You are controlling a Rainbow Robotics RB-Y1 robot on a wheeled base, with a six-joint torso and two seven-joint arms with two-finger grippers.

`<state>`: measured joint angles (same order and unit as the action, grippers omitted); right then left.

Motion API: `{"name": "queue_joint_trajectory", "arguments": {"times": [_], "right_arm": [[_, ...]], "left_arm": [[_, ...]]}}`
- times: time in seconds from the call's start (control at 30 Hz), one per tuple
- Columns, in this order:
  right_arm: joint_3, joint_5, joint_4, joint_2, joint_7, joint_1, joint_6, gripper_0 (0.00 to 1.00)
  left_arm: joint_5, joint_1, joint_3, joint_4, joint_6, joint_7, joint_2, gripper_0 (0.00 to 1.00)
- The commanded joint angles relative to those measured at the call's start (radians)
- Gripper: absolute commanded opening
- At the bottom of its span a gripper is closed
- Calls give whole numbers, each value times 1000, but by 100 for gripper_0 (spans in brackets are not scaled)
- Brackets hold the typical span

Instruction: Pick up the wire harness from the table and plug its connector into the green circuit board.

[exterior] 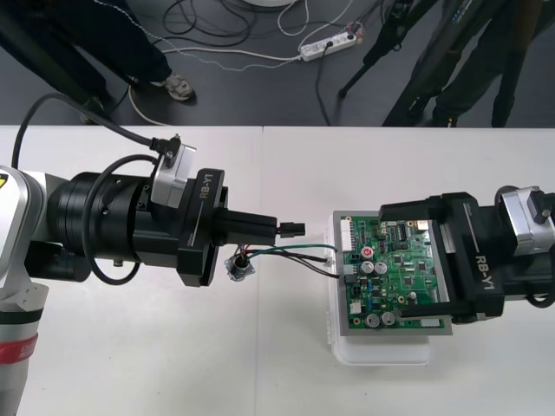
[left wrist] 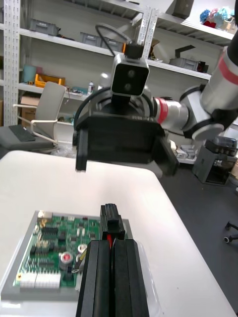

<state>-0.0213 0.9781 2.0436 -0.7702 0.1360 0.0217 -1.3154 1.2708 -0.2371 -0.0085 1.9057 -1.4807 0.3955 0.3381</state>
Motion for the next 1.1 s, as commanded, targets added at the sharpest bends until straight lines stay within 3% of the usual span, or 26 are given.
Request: {"name": "queue_joint_trajectory", "arguments": {"times": [0.03, 0.57, 1.1], "right_arm": [[-46, -13, -23, -116, 22, -13, -42, 100], [-147, 200, -135, -221, 27, -13, -234, 100], [-151, 519, -92, -258, 186, -11, -240, 100]], "left_arm": [[-16, 16, 38, -79, -90, -191, 19, 0], [-17, 16, -2, -303, -90, -465, 19, 0], [-4, 16, -67, -527, -90, -661, 18, 0]]}}
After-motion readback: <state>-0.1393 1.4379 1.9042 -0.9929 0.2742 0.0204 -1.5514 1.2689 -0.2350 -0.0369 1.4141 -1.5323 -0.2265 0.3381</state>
